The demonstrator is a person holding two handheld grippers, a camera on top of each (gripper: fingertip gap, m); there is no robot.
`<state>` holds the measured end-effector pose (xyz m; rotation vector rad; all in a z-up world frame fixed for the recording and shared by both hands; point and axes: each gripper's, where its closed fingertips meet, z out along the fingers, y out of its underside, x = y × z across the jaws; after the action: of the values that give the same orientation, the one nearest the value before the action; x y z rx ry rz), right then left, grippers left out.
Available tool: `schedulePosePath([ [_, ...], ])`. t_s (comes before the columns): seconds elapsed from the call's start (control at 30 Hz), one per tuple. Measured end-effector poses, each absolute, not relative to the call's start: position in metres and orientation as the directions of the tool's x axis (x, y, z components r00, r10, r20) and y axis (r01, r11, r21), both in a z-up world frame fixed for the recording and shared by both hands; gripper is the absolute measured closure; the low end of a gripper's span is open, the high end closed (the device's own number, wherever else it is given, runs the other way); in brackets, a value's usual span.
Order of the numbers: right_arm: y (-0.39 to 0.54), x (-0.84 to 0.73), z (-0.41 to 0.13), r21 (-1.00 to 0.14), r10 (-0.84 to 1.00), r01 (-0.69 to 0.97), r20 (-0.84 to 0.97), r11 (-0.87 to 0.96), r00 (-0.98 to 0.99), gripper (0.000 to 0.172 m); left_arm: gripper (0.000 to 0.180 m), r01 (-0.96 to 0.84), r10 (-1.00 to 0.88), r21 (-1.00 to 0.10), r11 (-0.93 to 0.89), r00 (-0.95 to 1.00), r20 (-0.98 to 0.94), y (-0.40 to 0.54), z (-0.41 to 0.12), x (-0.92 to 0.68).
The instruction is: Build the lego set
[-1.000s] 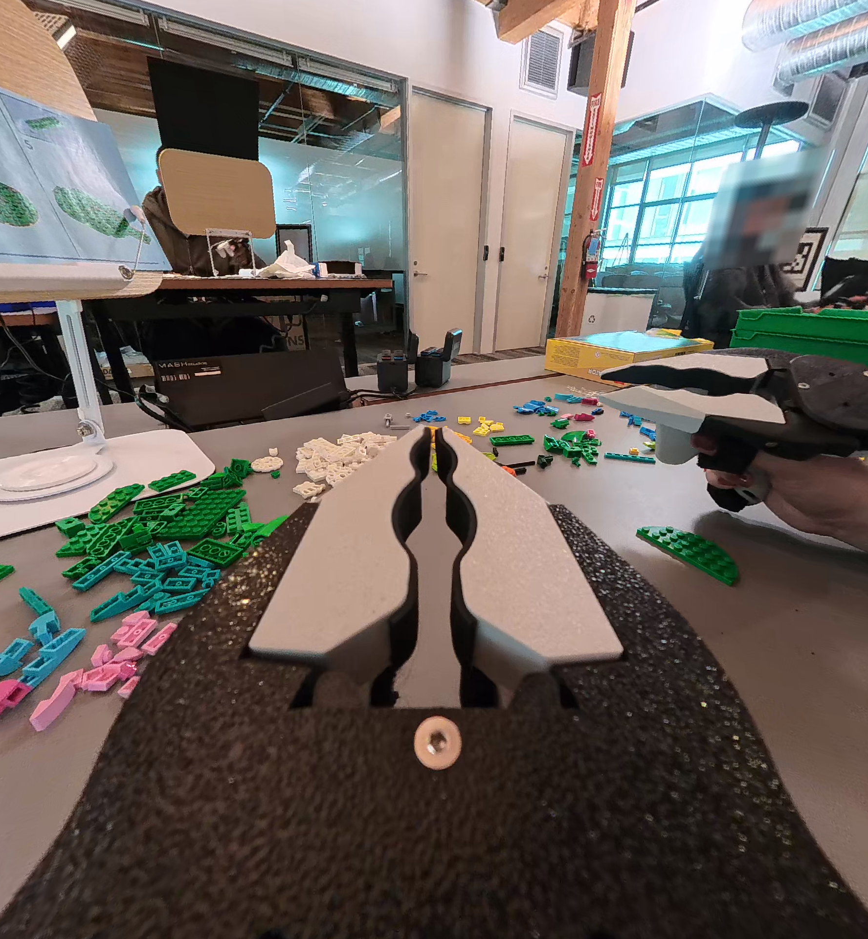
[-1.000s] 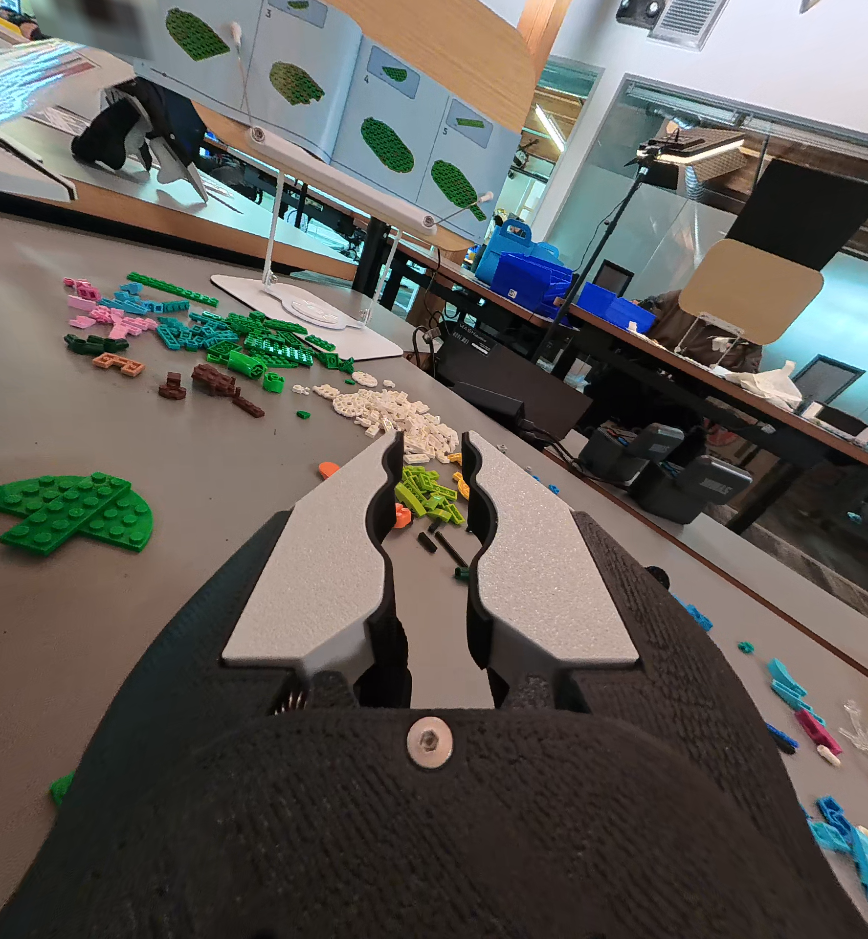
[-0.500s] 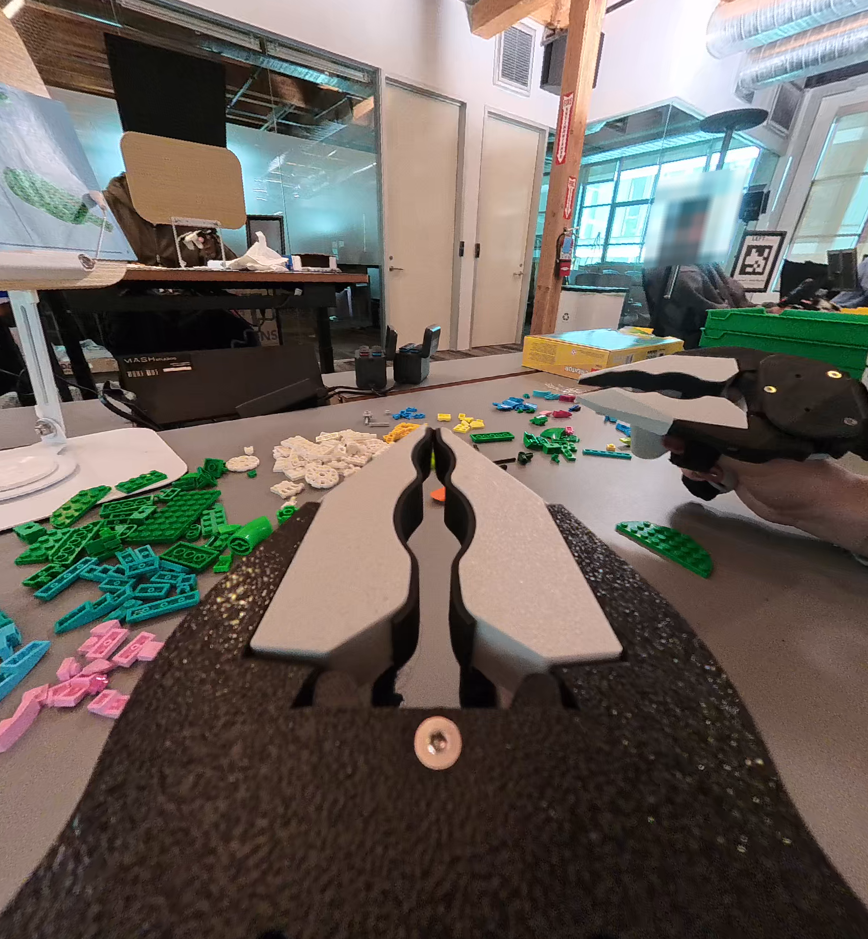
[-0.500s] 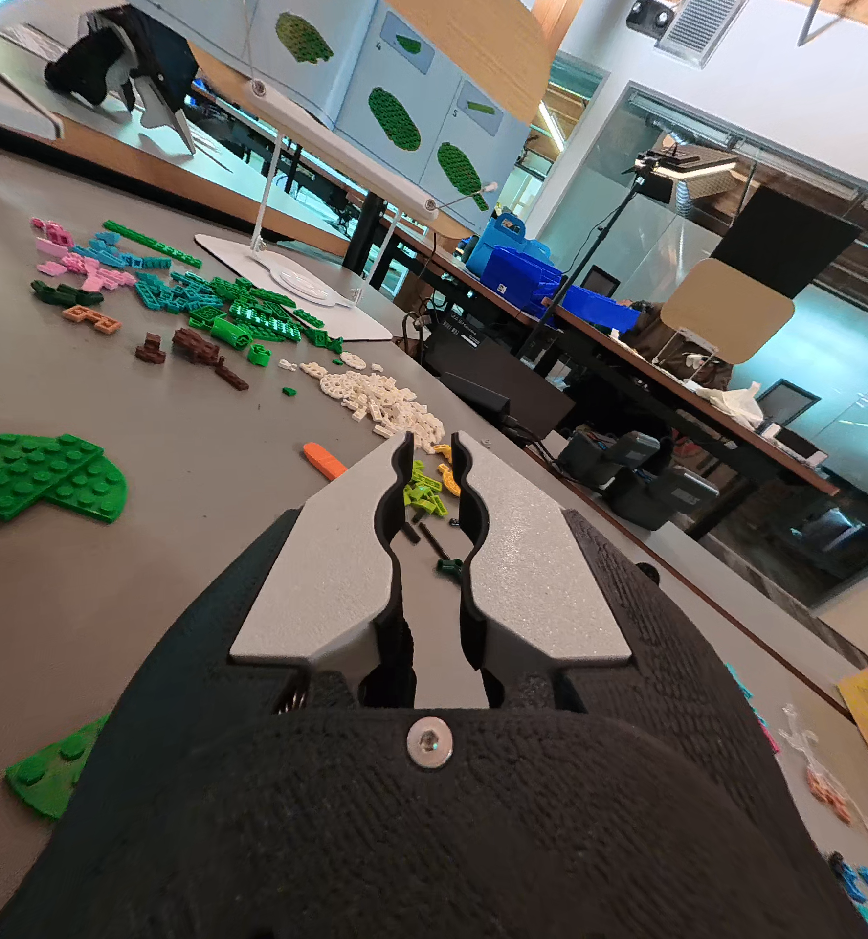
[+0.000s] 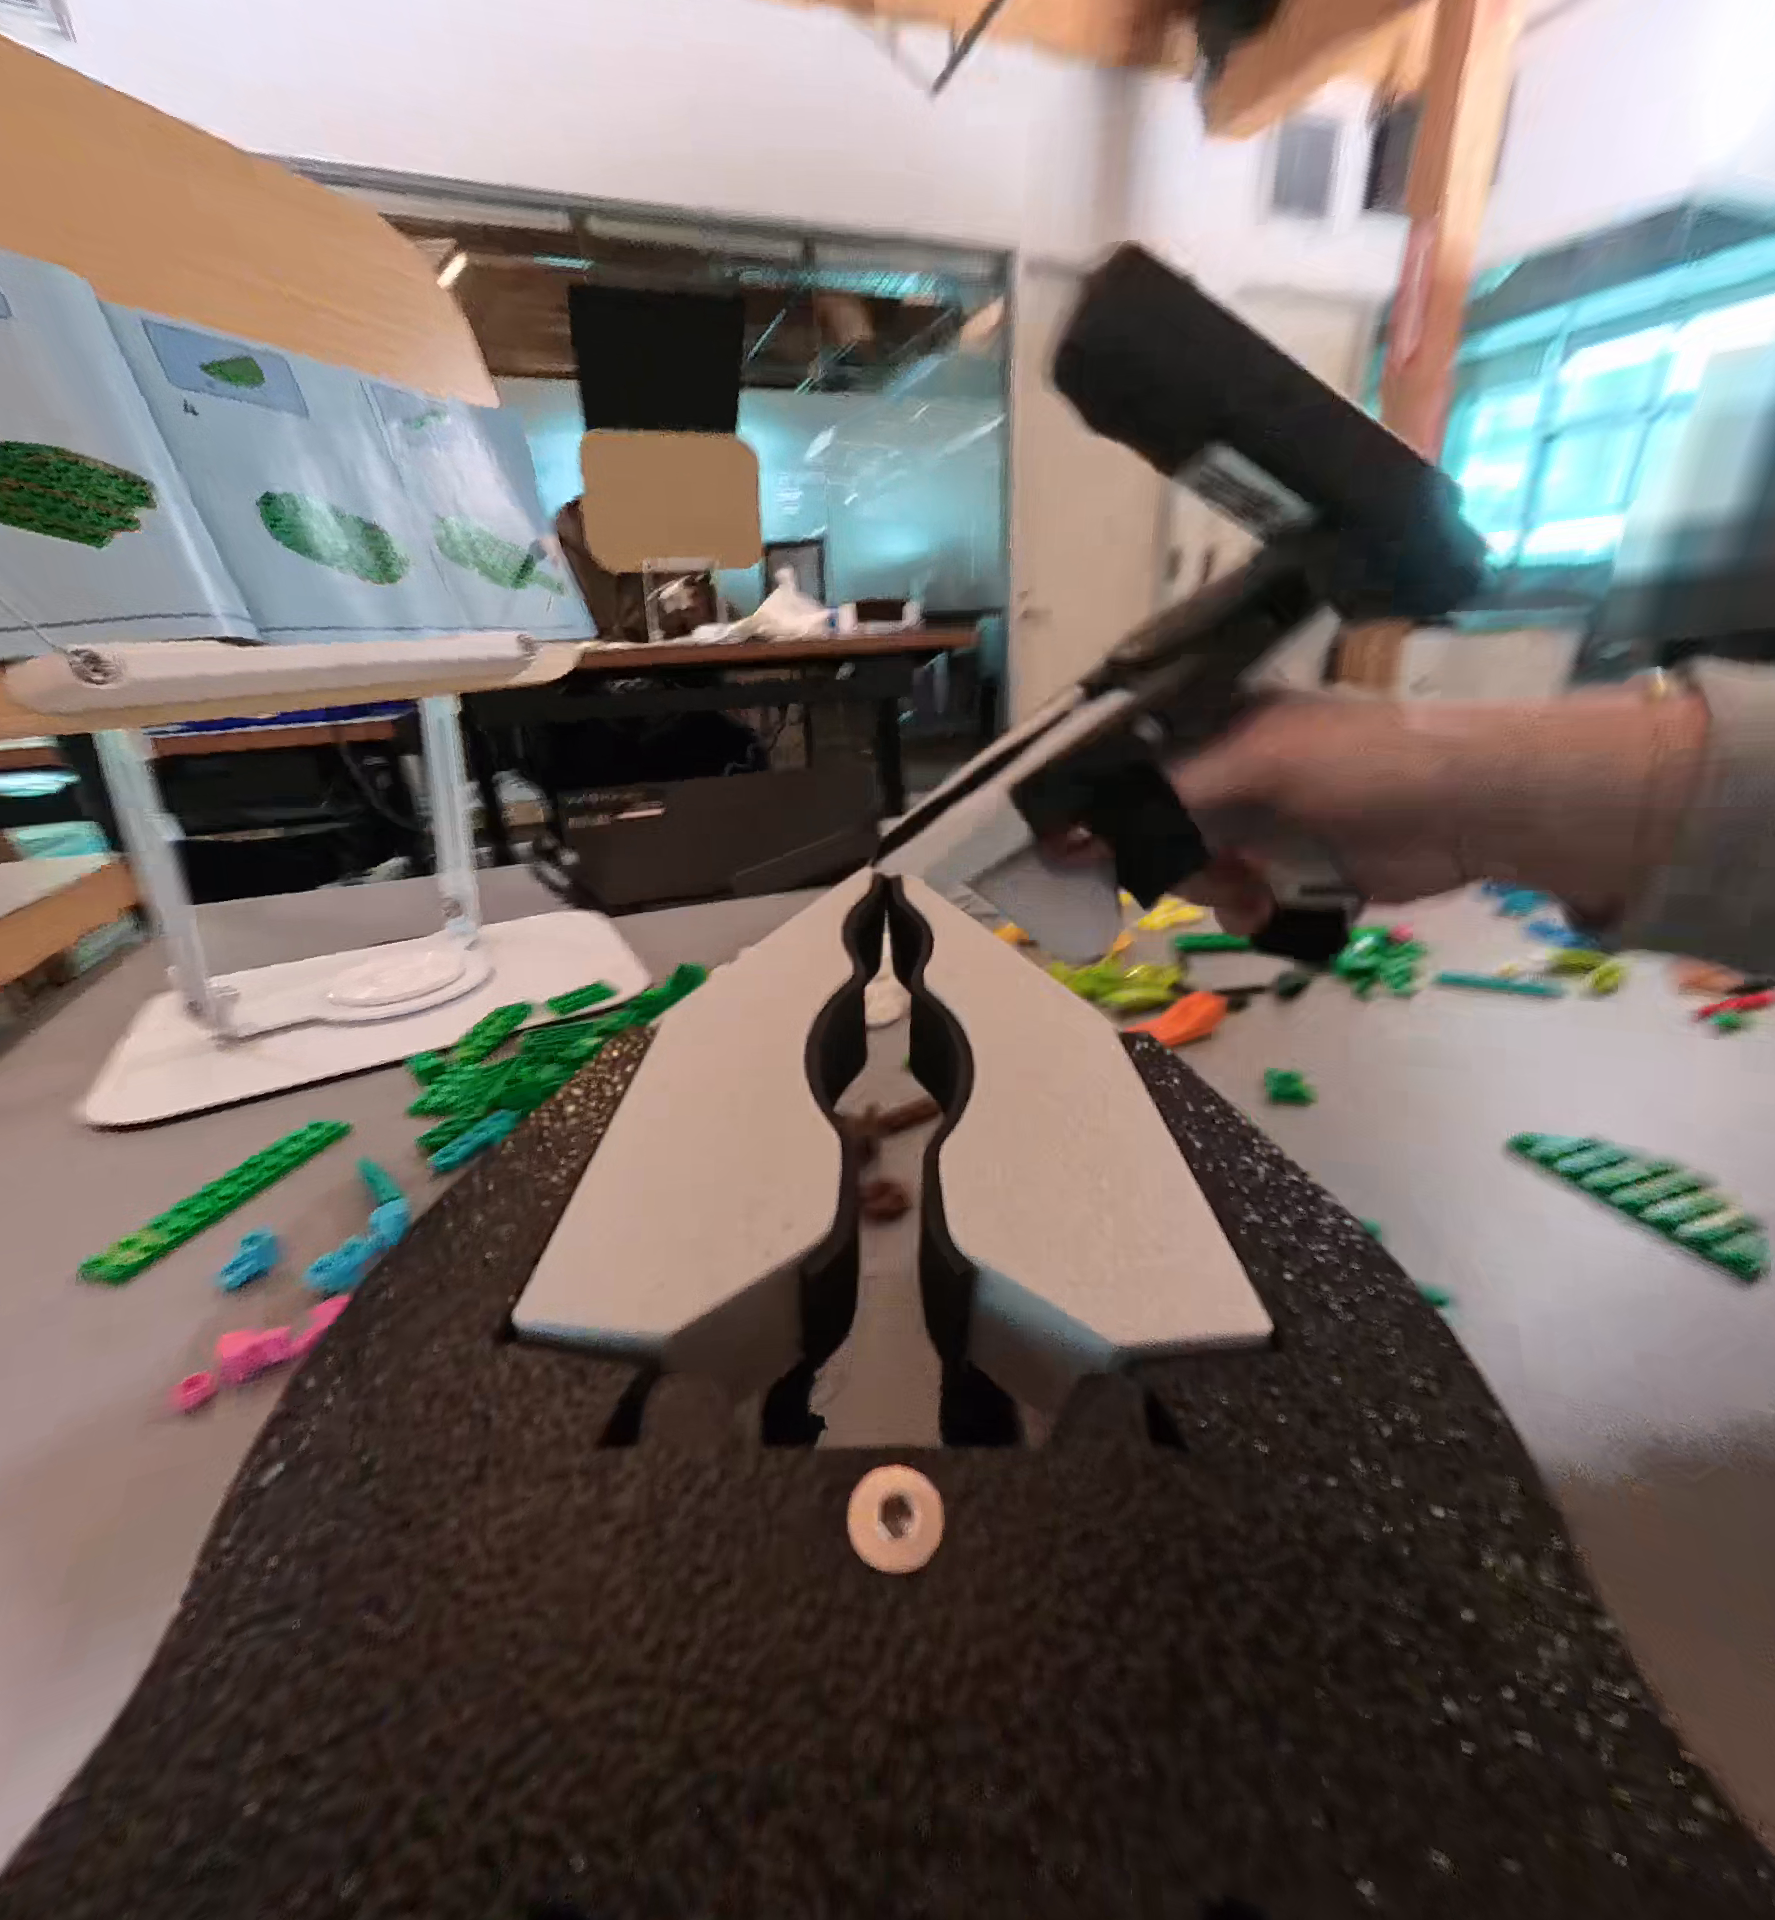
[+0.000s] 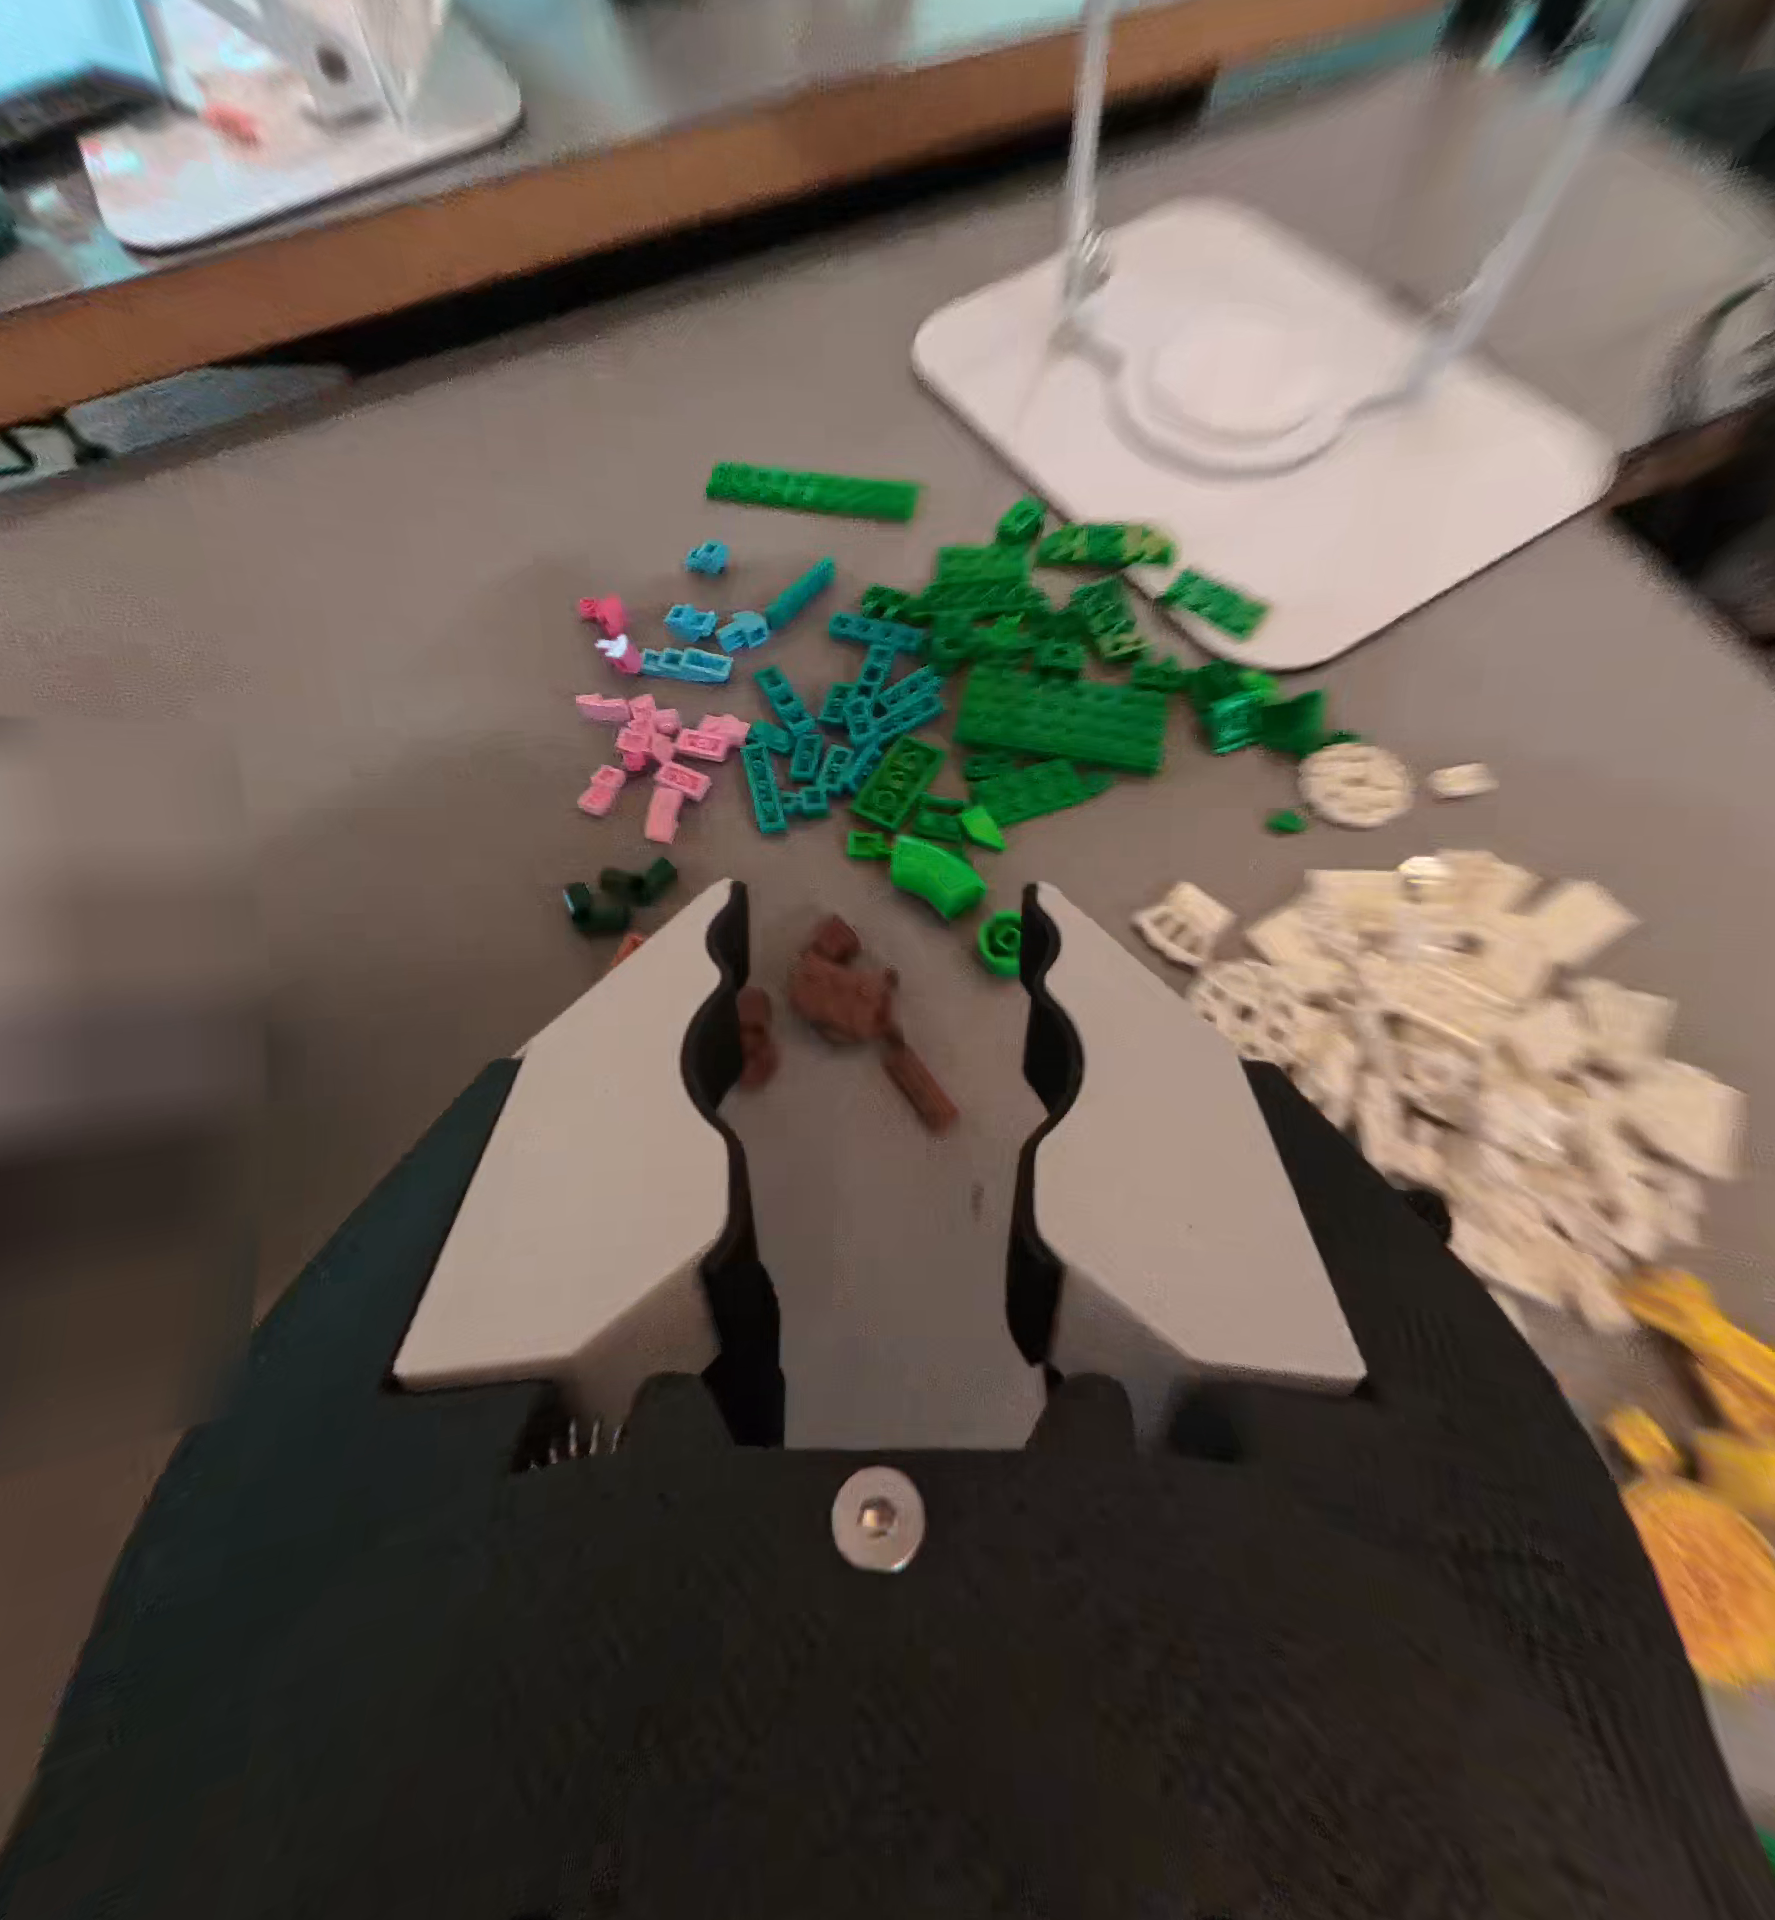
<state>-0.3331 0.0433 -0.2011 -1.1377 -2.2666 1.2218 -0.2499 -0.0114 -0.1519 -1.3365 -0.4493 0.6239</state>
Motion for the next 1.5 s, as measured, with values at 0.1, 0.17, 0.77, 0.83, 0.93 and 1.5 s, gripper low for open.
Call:
schedulePosePath([
  [0.1, 0.025, -0.369, -0.227, -0.657, 0.781, 0.662, -0.175, 0.362, -0.600, 0.101, 0.180, -0.224, 0.680, -0.972, 0.074, 0.724, -0.115, -0.022, -0.147, -0.256],
  [0.17, 0.026, -0.398, -0.239, -0.589, 0.818, 0.709, -0.135, 0.387, -0.559, 0.095, 0.180, -0.224, 0.690, -0.971, 0.087, 0.716, -0.104, -0.029, -0.146, -0.260],
  [0.77, 0.034, -0.438, -0.281, -0.204, 0.876, 0.857, 0.008, 0.474, -0.482, 0.096, 0.180, -0.165, 0.650, -0.975, 0.151, 0.759, -0.028, -0.030, -0.146, -0.263],
  [0.83, 0.034, -0.440, -0.282, -0.218, 0.879, 0.858, 0.000, 0.466, -0.477, 0.098, 0.180, -0.168, 0.646, -0.975, 0.146, 0.762, -0.035, -0.028, -0.146, -0.262],
  [0.93, 0.033, -0.441, -0.281, -0.227, 0.875, 0.853, -0.005, 0.471, -0.484, 0.107, 0.180, -0.158, 0.641, -0.977, 0.145, 0.767, -0.029, -0.027, -0.148, -0.262],
  [1.5, 0.073, -0.320, -0.220, -0.374, 0.768, 0.689, 0.116, 0.621, -0.630, 0.107, 0.180, -0.092, 0.616, -0.973, 0.211, 0.786, 0.060, -0.027, -0.148, -0.267],
])
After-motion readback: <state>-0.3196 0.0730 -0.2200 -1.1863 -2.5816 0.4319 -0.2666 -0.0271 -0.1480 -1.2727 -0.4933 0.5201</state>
